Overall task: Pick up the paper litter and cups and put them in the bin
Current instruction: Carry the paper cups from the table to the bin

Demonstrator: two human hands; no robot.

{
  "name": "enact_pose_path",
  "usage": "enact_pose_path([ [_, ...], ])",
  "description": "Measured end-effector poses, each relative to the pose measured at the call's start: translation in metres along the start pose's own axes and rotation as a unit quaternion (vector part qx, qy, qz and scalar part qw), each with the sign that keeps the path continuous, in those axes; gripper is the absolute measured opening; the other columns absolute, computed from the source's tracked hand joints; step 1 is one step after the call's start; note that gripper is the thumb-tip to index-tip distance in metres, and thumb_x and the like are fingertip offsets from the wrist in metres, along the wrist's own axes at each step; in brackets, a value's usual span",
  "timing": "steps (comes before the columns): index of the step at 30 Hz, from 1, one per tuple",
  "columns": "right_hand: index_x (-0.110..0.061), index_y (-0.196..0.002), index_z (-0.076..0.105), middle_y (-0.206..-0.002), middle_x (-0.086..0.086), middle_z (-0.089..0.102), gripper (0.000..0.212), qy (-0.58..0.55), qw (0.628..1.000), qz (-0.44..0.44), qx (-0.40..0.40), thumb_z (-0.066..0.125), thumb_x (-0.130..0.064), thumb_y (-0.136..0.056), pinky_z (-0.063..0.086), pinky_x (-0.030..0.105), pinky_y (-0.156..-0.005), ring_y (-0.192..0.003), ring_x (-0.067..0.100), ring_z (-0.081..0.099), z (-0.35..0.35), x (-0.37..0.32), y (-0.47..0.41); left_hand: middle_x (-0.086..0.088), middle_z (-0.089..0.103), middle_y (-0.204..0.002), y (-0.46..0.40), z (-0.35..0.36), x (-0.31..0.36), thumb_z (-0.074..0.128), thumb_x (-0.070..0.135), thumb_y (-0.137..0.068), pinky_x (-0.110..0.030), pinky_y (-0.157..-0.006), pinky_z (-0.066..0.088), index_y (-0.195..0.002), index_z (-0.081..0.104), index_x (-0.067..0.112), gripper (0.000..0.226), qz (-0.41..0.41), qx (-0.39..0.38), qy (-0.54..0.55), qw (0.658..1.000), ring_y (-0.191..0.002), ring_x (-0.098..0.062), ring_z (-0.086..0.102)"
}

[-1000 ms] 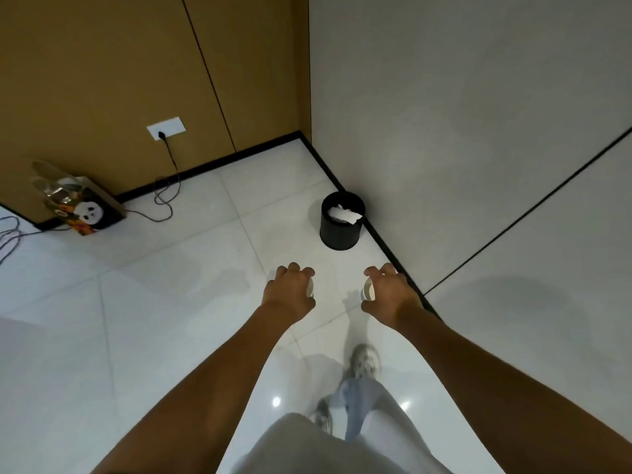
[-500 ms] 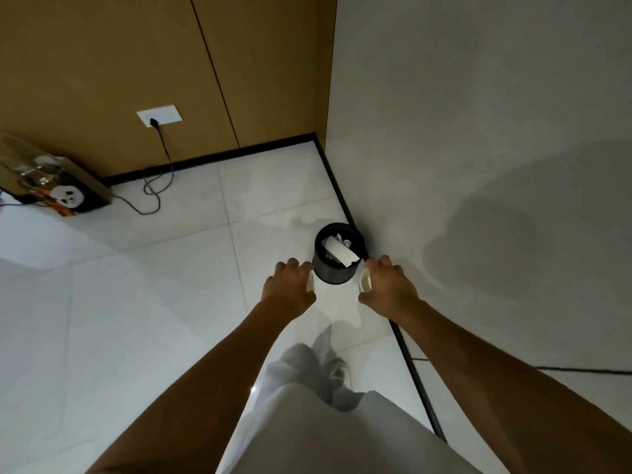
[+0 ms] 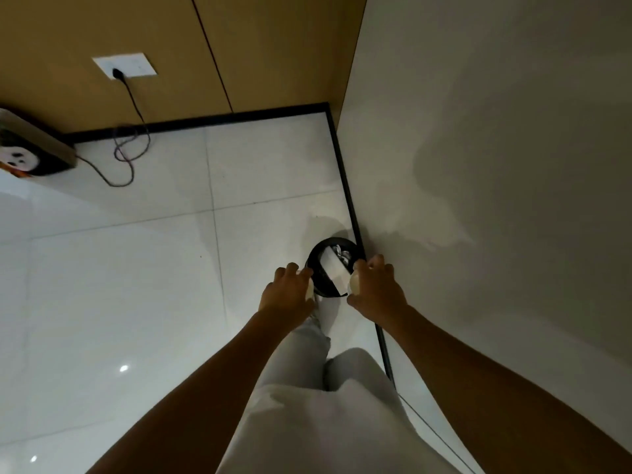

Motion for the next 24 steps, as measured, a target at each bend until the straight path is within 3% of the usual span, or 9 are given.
enact_pose_path([
  [7,-0.016,-0.143,0.032,-0.145,0.013,0.029,0.070,-0.008,0.999,0.002,-0.053,0.069,-0.032,-0.085,0.045,0.037,-0.096,-0.130,0.032,0.033,0.011,0.021,-0.109,-0.004,0.038,-0.142,-0.103,0.011,0.002,0.060,0.034,-0.091,-0.030,-0.095,0.045,-0.142,0.036,0.020,0.058,-0.011,-0.016,0.026,0.999,-0.129,-0.022,0.038],
  [16,-0.011,-0.146,0.026,-0.149,0.014,0.031,0.075,0.017,0.996,-0.031,-0.086,0.067,-0.030,-0.088,0.039,0.035,-0.105,-0.137,0.029,0.033,0.106,0.063,-0.229,-0.006,0.027,-0.148,-0.225,0.130,-0.020,0.061,0.034,-0.091,-0.034,-0.100,0.044,-0.144,0.032,0.025,0.061,-0.075,-0.047,0.058,0.994,-0.136,-0.025,0.029],
  [19,-0.004,-0.141,0.034,-0.146,0.012,0.036,0.062,0.072,0.990,-0.075,-0.095,0.061,-0.029,-0.091,0.037,0.036,-0.105,-0.131,0.028,0.038,0.150,0.074,-0.265,-0.008,0.027,-0.148,-0.260,0.174,-0.032,0.060,0.036,-0.091,-0.036,-0.102,0.042,-0.145,0.028,0.021,0.064,-0.092,-0.049,0.054,0.993,-0.136,-0.026,0.029],
  [24,-0.007,-0.131,0.045,-0.134,0.011,0.046,0.059,0.111,0.984,-0.093,-0.103,0.066,-0.036,-0.084,0.040,0.033,-0.093,-0.121,0.028,0.044,0.223,0.094,-0.326,-0.008,0.026,-0.150,-0.311,0.230,-0.051,0.056,0.036,-0.093,-0.035,-0.105,0.039,-0.146,0.026,0.017,0.064,-0.107,-0.029,0.046,0.993,-0.137,-0.026,0.028],
])
Point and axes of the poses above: each hand's wrist, its own y-axis away from the middle knuckle, its own z-axis out of the palm, x = y × z, the point moved 7 cm from there along -y, towards the middle knuckle
